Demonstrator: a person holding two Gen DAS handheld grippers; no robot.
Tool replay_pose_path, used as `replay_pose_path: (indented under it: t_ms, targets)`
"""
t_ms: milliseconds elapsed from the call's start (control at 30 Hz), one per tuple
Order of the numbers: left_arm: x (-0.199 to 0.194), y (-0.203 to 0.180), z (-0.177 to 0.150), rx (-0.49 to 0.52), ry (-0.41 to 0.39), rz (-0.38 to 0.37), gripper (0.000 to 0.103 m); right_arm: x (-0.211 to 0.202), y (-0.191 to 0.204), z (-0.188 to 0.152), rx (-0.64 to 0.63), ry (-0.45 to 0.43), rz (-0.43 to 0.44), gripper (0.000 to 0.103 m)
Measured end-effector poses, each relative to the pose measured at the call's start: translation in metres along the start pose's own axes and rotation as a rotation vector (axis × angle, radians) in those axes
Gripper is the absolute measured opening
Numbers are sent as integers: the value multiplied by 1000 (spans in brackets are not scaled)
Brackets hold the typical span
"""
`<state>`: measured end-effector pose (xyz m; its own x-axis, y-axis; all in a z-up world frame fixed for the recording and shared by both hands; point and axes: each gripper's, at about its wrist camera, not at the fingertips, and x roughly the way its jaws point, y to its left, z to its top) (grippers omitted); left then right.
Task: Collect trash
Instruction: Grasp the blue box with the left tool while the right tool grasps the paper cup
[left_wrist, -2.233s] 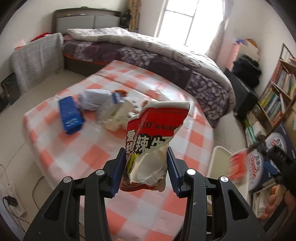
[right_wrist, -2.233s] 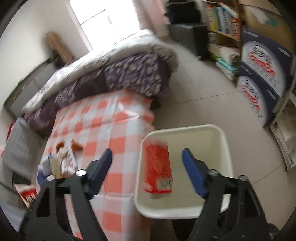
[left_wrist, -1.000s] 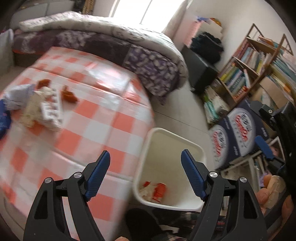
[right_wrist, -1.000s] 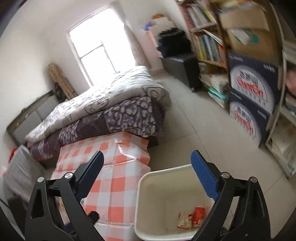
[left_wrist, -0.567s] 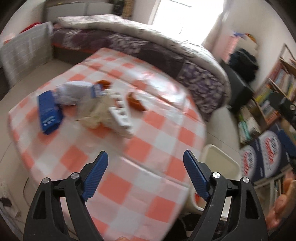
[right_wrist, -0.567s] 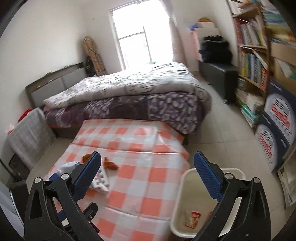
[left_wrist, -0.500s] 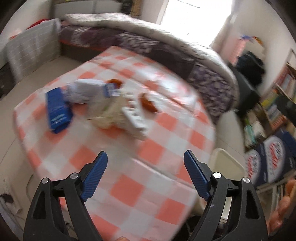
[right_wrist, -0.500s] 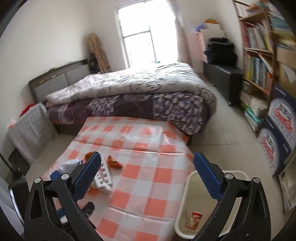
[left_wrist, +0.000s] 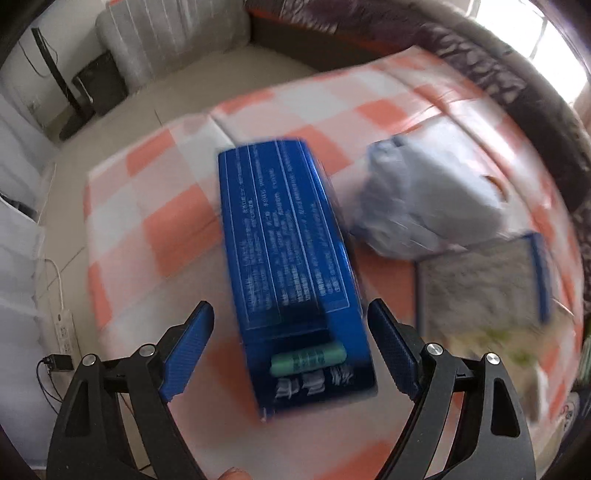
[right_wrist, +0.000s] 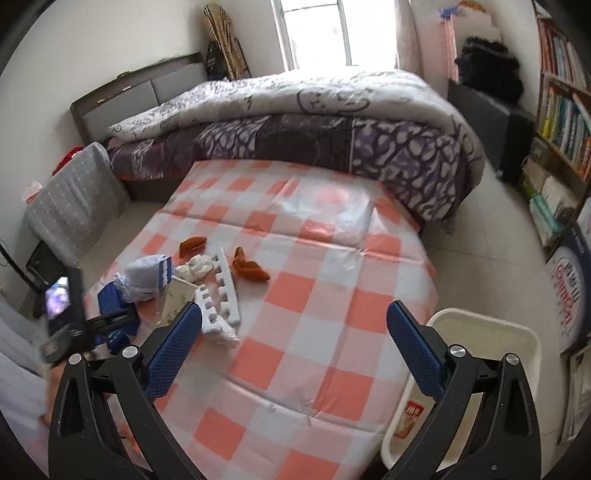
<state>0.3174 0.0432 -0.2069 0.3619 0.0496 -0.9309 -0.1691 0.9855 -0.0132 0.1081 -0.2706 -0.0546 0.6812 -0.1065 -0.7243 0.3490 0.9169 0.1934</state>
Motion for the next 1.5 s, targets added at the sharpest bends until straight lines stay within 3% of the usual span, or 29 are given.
replay_pose_path:
  t_ms: [100,200,433,633,767,867,1000,1100,1167,1267,1333,1367,1500]
  targets:
    - [7,1,4,37,-37,6,81,8,2,-2,12,39,18,96]
    - [-5,4,-5,80,-45,-53,62,14,5,-4,20,73,35,96]
    - [-47,35,-48,22,-10,-227,59,20,13,-10,38,110,60,96]
    - [-135,58,-89,17,-116,-288,59,28,32,-20,29,126,90,96]
    - [-191,71,-113,16,-223,-318,59,41,56,-28,15,140,149,96]
    - [-216,74,-127,18,-297,-334,59,56,81,-30,-20,149,218,89]
    - [-226,72,-126,61,-362,-296,59,81,113,-27,-134,109,234,86]
    - [-230,75,-122,56,-359,-321,59,110,129,-23,-209,102,228,85]
    - [-231,74,-118,71,-378,-298,59,126,134,-23,-229,113,209,84]
    - [-232,78,-116,81,-396,-277,59,151,138,-21,-219,139,196,69]
    - [-230,80,-114,80,-392,-284,59,158,139,-22,-220,146,188,35]
    - [-229,81,-113,80,-389,-283,59,161,140,-21,-223,151,183,26]
    - [-227,84,-115,68,-379,-285,59,149,136,-19,-196,137,210,18]
